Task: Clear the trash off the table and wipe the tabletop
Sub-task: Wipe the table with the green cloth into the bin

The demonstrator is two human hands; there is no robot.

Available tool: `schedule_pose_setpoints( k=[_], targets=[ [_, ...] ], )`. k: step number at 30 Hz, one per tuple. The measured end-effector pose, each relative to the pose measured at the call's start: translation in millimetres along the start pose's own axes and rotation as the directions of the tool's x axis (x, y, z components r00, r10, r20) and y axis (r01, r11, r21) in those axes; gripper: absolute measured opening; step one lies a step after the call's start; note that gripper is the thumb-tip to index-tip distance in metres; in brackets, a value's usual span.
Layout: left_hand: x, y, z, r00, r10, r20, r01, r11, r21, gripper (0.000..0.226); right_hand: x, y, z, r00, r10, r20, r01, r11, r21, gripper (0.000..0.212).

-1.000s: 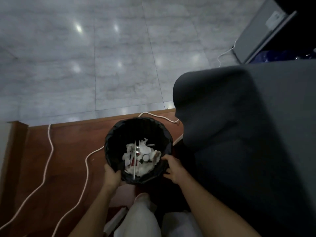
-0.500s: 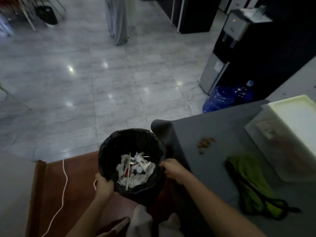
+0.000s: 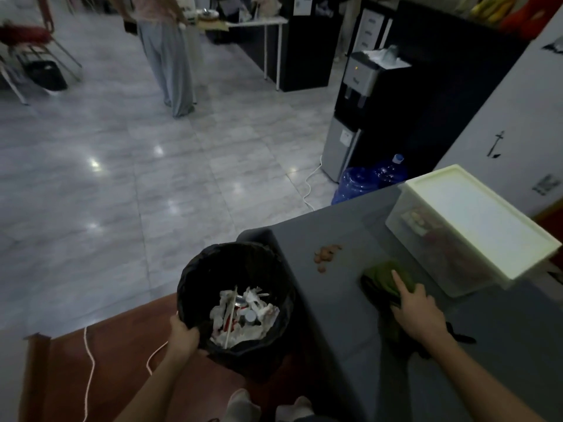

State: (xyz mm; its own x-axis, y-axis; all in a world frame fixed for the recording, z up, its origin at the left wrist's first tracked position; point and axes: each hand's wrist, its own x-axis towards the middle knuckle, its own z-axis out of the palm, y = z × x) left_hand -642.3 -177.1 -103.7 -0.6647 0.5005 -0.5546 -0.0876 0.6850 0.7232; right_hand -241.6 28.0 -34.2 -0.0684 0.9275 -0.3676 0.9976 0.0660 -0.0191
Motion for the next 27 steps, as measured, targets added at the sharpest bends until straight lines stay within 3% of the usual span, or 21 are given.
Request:
schedule_pose_setpoints(
  k=[3, 6, 10, 14, 19, 23, 27],
  targets=[
    [-14, 9, 2, 1.0, -0.01, 0.003, 0.01, 1.0, -0.007, 0.055, 26, -16, -21, 0.994, 0.046, -0.1, -0.024, 0.977, 0.21, 0.068],
    [-19, 10, 7, 1.0, 0.016, -0.021, -0.016, 1.0, -0.001, 0.037, 57, -45, -32, 0.987, 0.134, -0.089, -0.088, 0.913, 0.399, 0.065],
    [-23, 11, 10, 0.996, 0.055, -0.067, -0.055, 0.998, 0.002, 0.032, 73, -89, -36, 0.985, 0.169, -0.04, -0.141, 0.912, 0.385, 0.06],
    [-18, 13, 6, 0.996, 0.054, -0.072, -0.053, 0.998, 0.022, 0.033, 39, -141, -24, 0.996, -0.071, -0.061, 0.087, 0.941, 0.327, 0.058],
    [-23, 16, 6, 0.997, 0.063, -0.052, -0.059, 0.996, 0.07, 0.031, -24, -204, 4, 0.915, -0.398, 0.061, 0.366, 0.886, 0.284, 0.06],
    [-21, 15, 3, 0.996, 0.061, -0.058, -0.055, 0.994, 0.095, 0.03, -32, -206, -9, 0.896, -0.442, 0.054, 0.396, 0.846, 0.356, 0.058],
    [-22, 16, 4, 0.997, 0.037, -0.065, -0.031, 0.996, 0.089, 0.029, -3, -166, -42, 0.925, -0.363, -0.109, 0.379, 0.875, 0.3, 0.06]
  ],
)
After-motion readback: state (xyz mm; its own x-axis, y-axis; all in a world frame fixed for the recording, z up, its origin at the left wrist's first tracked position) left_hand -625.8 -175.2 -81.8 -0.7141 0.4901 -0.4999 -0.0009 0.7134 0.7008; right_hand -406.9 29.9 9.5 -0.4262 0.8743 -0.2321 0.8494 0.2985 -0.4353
